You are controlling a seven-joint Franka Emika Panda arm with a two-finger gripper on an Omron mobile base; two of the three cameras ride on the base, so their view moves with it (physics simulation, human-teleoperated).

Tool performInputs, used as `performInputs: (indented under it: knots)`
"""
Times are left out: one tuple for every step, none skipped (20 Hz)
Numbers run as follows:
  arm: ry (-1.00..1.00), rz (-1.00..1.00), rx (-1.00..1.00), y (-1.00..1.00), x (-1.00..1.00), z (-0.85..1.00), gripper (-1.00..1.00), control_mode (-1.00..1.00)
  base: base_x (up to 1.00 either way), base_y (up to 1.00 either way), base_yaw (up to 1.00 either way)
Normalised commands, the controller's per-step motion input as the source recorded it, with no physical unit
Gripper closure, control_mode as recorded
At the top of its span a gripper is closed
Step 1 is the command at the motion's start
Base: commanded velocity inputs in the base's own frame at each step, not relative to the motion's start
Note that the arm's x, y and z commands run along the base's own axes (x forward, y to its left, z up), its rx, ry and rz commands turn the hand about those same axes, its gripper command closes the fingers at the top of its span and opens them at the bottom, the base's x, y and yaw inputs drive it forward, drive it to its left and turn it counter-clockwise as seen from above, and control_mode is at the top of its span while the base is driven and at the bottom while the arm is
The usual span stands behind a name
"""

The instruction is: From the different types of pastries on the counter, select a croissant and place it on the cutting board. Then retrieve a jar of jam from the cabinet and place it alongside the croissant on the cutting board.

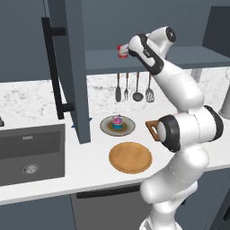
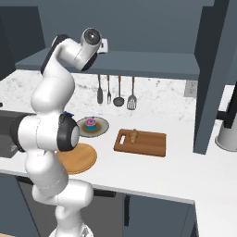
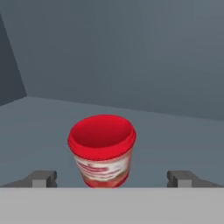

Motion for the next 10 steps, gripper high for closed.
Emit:
performInputs:
  knots:
    - [0.06, 0.03, 0.1, 0.15, 0.36, -0.09, -1.0, -1.0, 0.0, 0.0, 0.0]
    - [0.06, 0.03, 0.09, 0.14, 0.36, -0.12, -1.0, -1.0, 0.0, 0.0, 0.0]
    - [0.05, 0.03, 0.08, 0.14, 0.39, -0.13, -1.0, -1.0, 0.0, 0.0, 0.0]
    - [0.06, 0.03, 0.07, 0.16, 0.41, -0.16, -1.0, -1.0, 0.0, 0.0, 0.0]
    - [0.05, 0.04, 0.07, 0.15, 0.4, -0.15, -1.0, -1.0, 0.0, 0.0, 0.0]
    - [0.05, 0.04, 0.06, 0.15, 0.43, -0.21, -1.0, -1.0, 0.0, 0.0, 0.0]
    - [0.04, 0.04, 0.03, 0.14, 0.37, -0.33, -1.0, -1.0, 0.0, 0.0, 0.0]
    - [0.05, 0.05, 0.0, 0.22, 0.42, -0.49, -1.0, -1.0, 0.0, 0.0, 0.0]
    - [0.06, 0.05, 0.0, 0.24, 0.43, -0.55, -1.0, -1.0, 0.0, 0.0, 0.0]
    - [0.05, 0.06, 0.0, 0.25, 0.49, -0.56, 1.0, -1.0, 0.0, 0.0, 0.0]
